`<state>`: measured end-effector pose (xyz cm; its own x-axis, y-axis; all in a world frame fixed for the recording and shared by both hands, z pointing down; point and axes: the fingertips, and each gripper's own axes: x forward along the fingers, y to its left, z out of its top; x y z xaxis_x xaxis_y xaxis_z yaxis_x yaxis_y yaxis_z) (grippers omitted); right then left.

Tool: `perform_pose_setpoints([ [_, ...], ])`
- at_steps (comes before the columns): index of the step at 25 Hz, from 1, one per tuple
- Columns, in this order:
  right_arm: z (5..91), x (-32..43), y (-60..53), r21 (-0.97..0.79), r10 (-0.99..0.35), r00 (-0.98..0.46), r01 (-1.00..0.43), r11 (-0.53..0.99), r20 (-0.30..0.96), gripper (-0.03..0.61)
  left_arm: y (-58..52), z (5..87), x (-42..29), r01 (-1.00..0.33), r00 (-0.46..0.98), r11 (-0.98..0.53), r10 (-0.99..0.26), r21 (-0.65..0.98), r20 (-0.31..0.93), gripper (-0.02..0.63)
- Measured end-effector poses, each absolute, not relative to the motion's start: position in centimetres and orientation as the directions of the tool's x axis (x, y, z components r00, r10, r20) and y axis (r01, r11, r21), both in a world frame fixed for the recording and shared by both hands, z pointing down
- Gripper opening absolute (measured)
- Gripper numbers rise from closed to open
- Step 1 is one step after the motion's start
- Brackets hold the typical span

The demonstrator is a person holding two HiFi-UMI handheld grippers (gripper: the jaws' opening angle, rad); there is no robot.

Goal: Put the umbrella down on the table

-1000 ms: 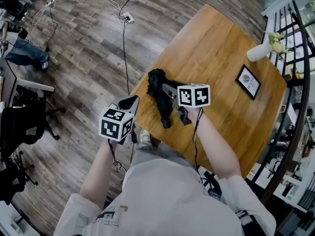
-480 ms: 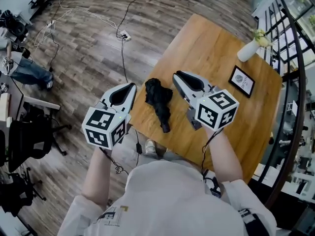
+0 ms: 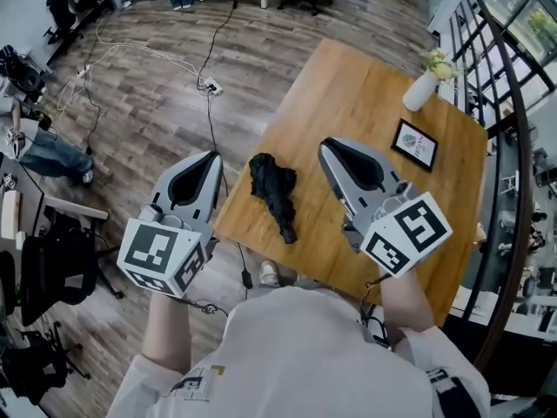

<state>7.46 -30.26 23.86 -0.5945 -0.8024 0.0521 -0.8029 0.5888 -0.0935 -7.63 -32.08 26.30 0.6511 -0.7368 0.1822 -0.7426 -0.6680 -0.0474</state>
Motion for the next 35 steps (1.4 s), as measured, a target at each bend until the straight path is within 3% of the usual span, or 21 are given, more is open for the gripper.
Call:
perform_pose_setpoints([
  [14, 19.4, 10.4, -24.3, 0.019, -0.843, -0.537, -0.844, 0.536, -0.030, 0.028, -28.5, 23.9, -5.6, -0.706, 0.685, -0.698, -0.716, -0.120, 0.131, 0.017],
  [19, 21.5, 9.9, -23.4, 0.100, -0.850, -0.523, -0.844, 0.526, 0.061, 0.026, -27.5, 24.1, -4.6, -0.691, 0.693, -0.702, -0.711, -0.169, 0.120, 0.017],
  [35, 23.2, 11.2, -23.8, -0.129, -0.855, -0.517, -0.851, 0.508, 0.045, 0.028, -27.4, 25.5, -3.9, -0.683, 0.695, -0.714, -0.700, -0.154, 0.164, 0.017],
])
